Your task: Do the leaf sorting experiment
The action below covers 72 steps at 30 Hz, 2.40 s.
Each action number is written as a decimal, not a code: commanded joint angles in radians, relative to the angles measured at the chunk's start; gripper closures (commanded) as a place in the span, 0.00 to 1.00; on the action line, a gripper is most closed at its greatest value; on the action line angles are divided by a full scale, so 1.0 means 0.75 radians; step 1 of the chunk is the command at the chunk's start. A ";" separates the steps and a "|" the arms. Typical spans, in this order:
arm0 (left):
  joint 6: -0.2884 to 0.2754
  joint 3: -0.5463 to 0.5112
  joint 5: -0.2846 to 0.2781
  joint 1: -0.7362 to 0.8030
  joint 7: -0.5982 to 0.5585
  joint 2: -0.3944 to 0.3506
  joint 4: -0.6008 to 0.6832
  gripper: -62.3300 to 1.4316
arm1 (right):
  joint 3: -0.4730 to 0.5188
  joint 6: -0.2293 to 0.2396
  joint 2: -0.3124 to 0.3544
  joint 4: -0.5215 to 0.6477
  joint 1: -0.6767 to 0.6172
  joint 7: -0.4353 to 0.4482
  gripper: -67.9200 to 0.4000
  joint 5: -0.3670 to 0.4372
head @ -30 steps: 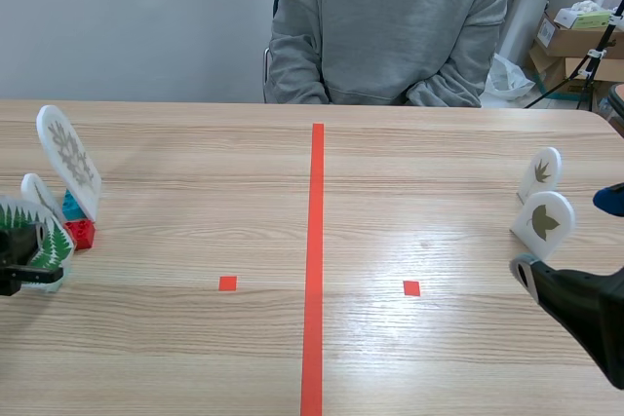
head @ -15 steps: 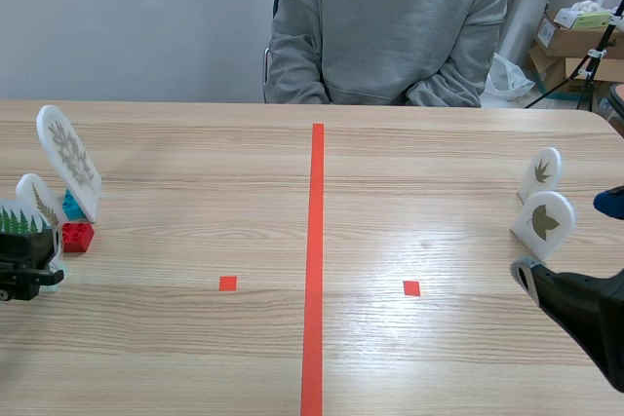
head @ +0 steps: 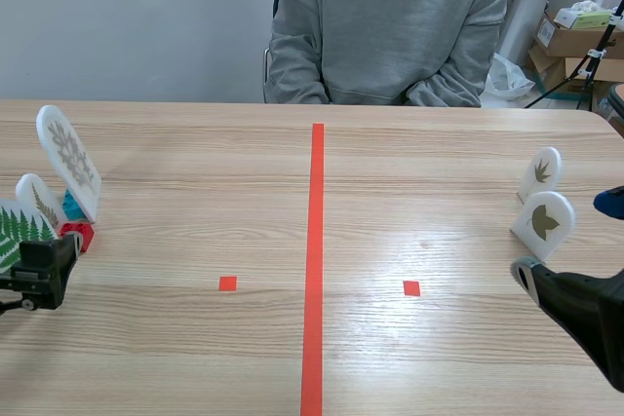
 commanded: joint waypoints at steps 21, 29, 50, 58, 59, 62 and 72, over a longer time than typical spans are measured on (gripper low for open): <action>-0.437 -0.212 -0.187 0.811 -0.081 0.114 0.931 0.00 | 0.002 0.010 0.004 -0.001 0.015 0.009 0.00 0.014; -0.389 0.009 -0.176 0.793 0.092 0.152 1.129 0.00 | 0.002 0.010 0.004 -0.001 0.015 0.009 0.00 0.015; -0.261 0.200 -0.106 0.789 0.193 0.143 1.131 0.00 | 0.001 0.010 0.004 -0.001 0.015 0.004 0.00 0.015; -0.261 0.200 -0.106 0.774 0.193 0.144 1.131 0.00 | 0.001 0.010 0.004 -0.001 0.015 0.004 0.00 0.015; -0.261 0.200 -0.106 0.771 0.193 0.144 1.131 0.00 | 0.001 0.010 0.004 -0.001 0.015 0.004 0.00 0.015; -0.260 0.200 -0.106 0.764 0.194 0.144 1.131 0.00 | 0.001 0.010 0.004 -0.001 0.015 0.005 0.00 0.015; -0.260 0.200 -0.106 0.763 0.194 0.144 1.131 0.00 | 0.001 0.010 0.004 -0.001 0.015 0.004 0.00 0.015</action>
